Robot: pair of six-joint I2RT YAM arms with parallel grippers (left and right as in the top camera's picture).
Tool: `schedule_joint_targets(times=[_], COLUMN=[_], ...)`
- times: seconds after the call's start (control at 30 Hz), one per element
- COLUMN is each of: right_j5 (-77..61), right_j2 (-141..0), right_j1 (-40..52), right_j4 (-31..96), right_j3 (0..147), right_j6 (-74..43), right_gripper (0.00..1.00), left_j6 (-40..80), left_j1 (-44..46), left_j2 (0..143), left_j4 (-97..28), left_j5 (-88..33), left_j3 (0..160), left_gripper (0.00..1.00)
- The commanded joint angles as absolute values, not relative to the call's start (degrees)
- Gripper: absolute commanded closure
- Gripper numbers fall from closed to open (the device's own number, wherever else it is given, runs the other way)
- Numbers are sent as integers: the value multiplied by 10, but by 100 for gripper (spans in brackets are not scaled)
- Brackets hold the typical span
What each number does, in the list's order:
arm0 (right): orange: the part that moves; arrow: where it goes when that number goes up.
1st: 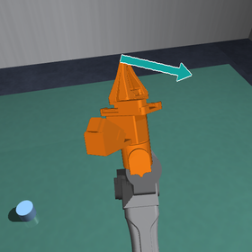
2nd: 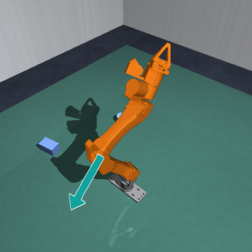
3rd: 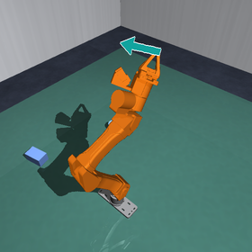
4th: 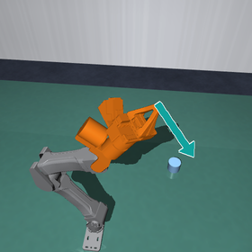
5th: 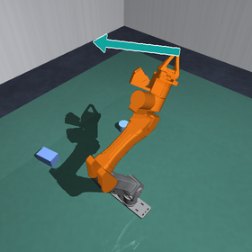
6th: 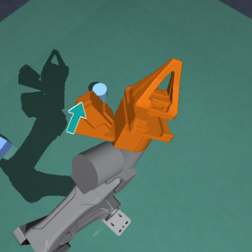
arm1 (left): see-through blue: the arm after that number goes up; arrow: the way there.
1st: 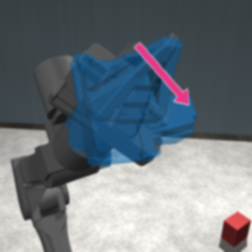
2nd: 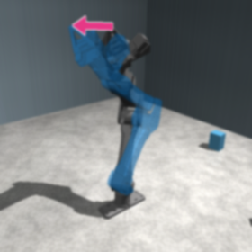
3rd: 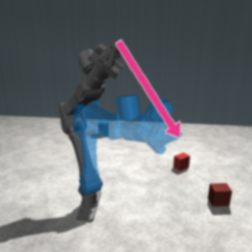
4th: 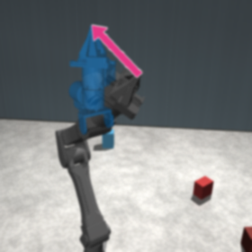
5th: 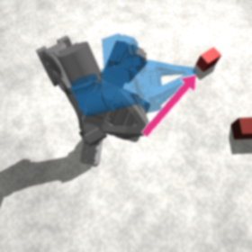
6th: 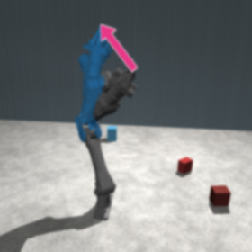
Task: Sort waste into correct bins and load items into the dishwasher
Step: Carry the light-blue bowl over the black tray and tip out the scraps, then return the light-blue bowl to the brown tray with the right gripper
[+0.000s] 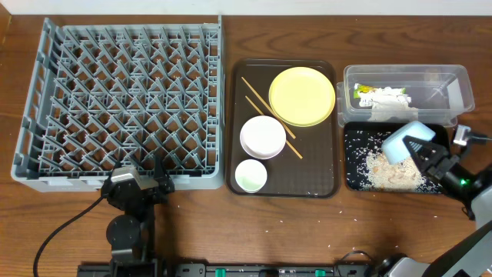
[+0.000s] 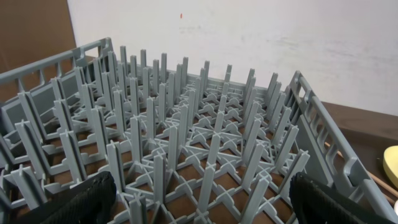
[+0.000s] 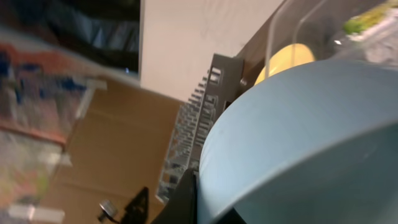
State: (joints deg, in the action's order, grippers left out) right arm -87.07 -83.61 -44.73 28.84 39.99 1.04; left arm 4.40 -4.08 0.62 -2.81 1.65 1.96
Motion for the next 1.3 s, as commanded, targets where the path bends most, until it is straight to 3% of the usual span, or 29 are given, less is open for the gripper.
schedule_joint_targets(times=[0.0, 0.23, 0.4, 0.67, 0.97, 1.27], right_j5=[-893, -855, -813, -666, -135, -20], right_j2=[-835, -802, -717, -681, -711, -854], right_j1=[-473, -464, -401, -169, 175, 305], right_j4=[287, 281, 281, 307, 475, 523], right_j3=[401, 402, 418, 519, 630, 631], right_j6=[-98, -133, -154, -175, -166, -158], right_gripper=[99, 98, 99, 98, 99, 99], left_j6=[37, 37, 37, 37, 37, 37], left_j1=[-43, -43, -43, -43, -43, -43], left_j2=[3, 3, 3, 3, 3, 3], left_j4=[-40, -40, -40, -40, -40, -40], left_j5=[20, 20, 20, 20, 20, 20], left_j3=[2, 2, 2, 2, 2, 2], left_gripper=[10, 10, 10, 10, 10, 10])
